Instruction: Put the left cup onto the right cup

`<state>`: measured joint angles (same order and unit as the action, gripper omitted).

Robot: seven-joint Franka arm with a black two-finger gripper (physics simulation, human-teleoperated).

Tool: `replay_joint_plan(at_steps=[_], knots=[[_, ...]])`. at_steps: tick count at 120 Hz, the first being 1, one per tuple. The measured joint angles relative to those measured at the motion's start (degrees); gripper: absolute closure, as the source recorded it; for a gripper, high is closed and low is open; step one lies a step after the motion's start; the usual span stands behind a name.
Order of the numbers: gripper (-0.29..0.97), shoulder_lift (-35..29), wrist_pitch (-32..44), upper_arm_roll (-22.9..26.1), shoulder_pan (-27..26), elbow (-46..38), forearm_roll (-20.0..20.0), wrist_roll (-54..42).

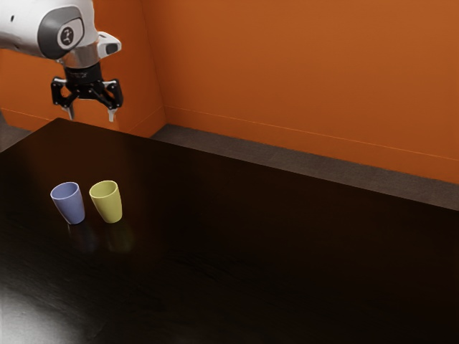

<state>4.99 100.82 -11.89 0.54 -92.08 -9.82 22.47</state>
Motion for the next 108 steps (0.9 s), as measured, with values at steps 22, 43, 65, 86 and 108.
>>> replay_joint_plan(at_steps=[22,43,65,86,108], knots=[[0.0,0.4,0.29,-2.17,0.58,-0.2,0.19,6.62],[0.0,1.17,1.2,-3.14,-0.02,-1.45,0.24,12.63],[0.0,1.29,2.44,-4.71,0.05,-2.58,0.28,18.3],[0.0,1.68,3.03,-6.14,0.22,-2.73,0.19,22.15],[0.0,2.32,4.54,-7.76,0.27,-3.65,0.27,24.01]])
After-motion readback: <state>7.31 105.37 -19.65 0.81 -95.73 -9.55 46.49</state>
